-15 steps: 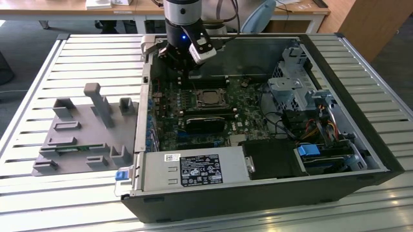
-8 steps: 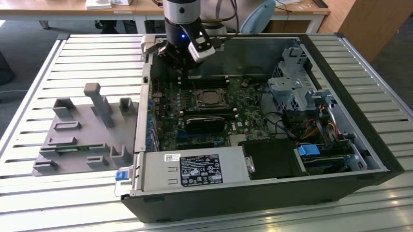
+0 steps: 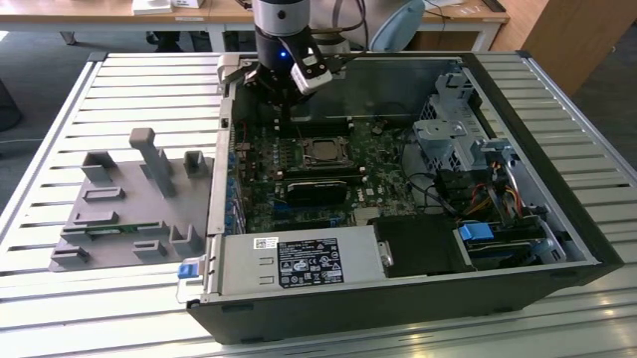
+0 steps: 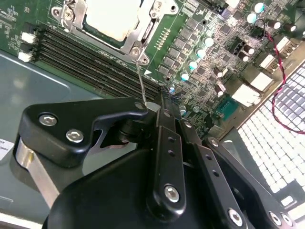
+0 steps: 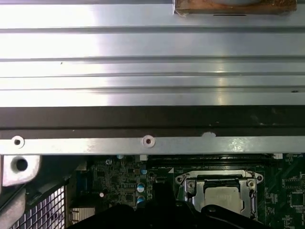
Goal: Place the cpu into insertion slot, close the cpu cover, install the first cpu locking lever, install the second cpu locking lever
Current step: 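Install the first cpu locking lever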
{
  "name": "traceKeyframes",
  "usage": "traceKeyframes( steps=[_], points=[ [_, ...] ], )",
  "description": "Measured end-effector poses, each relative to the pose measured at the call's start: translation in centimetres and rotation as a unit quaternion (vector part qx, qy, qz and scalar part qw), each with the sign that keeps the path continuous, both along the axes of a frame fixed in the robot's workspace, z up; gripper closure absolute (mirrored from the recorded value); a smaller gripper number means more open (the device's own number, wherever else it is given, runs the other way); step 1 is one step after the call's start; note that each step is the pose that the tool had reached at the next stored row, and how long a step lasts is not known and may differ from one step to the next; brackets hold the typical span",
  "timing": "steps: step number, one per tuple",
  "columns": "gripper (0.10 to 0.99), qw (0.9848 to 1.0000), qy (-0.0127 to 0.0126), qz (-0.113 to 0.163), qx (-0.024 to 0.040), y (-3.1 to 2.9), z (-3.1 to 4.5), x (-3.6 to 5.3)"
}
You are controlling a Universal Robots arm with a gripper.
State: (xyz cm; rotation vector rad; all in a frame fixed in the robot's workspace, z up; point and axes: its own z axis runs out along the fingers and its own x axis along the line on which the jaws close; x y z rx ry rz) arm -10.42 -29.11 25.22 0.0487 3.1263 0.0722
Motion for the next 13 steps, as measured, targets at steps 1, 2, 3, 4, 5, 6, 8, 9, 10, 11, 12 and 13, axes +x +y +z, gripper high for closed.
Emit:
traceKeyframes(
  steps=[1, 2, 3, 4, 5, 6, 8, 9, 10, 11, 12, 13],
  points=[
    [0.98, 1.0, 0.0, 0.0, 0.0, 0.0, 0.0, 0.19],
    [0.98, 1.0, 0.0002, 0.0, -0.0001, 0.0, 0.01, 0.42],
    [0.98, 1.0, 0.0003, 0.0, -0.0001, 0.0, 0.0, 0.68],
    [0.98, 1.0, 0.0005, 0.0, 0.0, 0.0, 0.0, 0.88],
    [0.98, 1.0, 0.0006, 0.0, 0.0, 0.0, -0.01, 1.1],
    [0.98, 1.0, 0.0007, 0.0, 0.0, 0.0, -0.02, 1.34],
    [0.98, 1.0, 0.0008, 0.0, 0.0, 0.0, -0.05, 1.85],
    [0.98, 1.0, 0.0009, 0.0, 0.0, 0.0, -0.06, 2.14],
    [0.98, 1.0, 0.0011, 0.0, 0.0, 0.0, -0.08, 2.44],
    [0.98, 1.0, 0.0012, 0.0, 0.0, 0.0, -0.12, 2.73],
    [0.98, 1.0, 0.0012, 0.0, 0.0, 0.0, -0.15, 2.96],
    [0.98, 1.0, 0.0014, 0.0, 0.0, 0.0, -0.2, 3.19]
  ],
)
